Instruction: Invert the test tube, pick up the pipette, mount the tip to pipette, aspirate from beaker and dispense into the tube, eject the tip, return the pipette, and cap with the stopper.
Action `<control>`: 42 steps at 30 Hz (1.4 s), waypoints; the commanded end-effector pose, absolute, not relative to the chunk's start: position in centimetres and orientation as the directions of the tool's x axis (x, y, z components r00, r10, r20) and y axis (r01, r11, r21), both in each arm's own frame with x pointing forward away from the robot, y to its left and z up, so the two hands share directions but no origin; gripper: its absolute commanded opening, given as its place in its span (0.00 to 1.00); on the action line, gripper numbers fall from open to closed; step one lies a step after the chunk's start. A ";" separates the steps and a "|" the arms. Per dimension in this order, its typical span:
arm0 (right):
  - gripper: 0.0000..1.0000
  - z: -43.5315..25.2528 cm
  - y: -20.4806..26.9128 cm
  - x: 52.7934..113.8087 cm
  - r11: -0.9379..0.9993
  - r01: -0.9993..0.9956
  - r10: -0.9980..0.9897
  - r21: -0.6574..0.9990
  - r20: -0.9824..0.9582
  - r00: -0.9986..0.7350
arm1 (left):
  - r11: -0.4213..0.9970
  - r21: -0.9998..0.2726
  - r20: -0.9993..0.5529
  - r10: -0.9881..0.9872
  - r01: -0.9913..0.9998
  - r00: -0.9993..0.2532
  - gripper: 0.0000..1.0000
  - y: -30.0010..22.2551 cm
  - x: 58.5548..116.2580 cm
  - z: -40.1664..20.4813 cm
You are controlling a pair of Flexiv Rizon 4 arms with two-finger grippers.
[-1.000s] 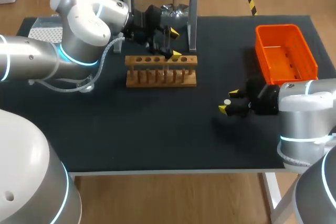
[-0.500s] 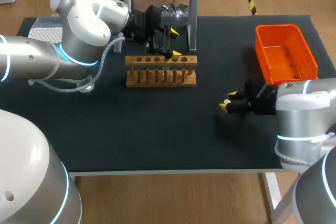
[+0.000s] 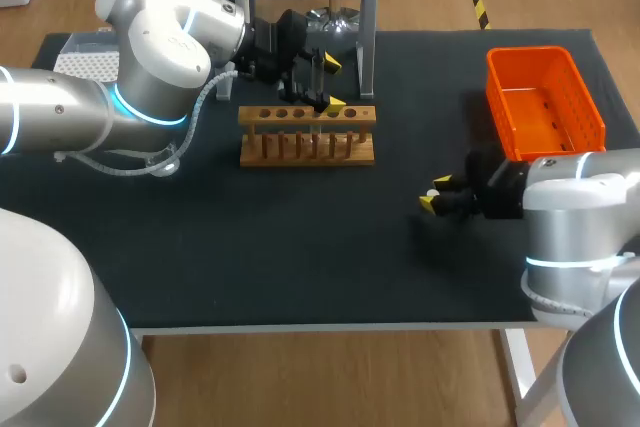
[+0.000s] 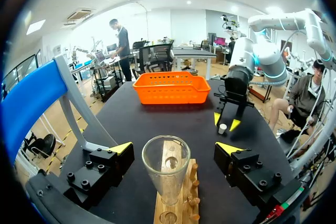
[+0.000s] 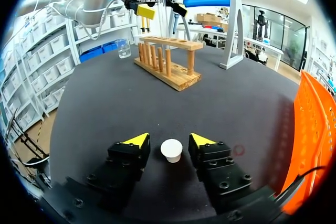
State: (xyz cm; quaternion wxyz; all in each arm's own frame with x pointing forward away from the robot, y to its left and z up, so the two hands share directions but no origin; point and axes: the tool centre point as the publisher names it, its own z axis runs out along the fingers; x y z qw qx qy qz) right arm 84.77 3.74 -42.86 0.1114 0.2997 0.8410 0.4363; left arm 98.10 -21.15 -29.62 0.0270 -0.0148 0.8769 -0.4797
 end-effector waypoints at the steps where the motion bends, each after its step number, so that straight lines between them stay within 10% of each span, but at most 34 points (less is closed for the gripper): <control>1: 0.44 -43.0 3.9 84.8 0.442 0.408 0.605 0.799 0.070 -0.793 | 0.540 -0.842 -0.031 -0.050 -0.001 -0.998 1.00 -21.2 98.2 -29.6; 42: 0.38 -43.2 3.6 84.9 0.457 0.406 0.609 0.791 0.054 -0.791 | 0.540 -0.842 -0.031 -0.050 -0.001 -0.998 1.00 -21.2 98.2 -29.6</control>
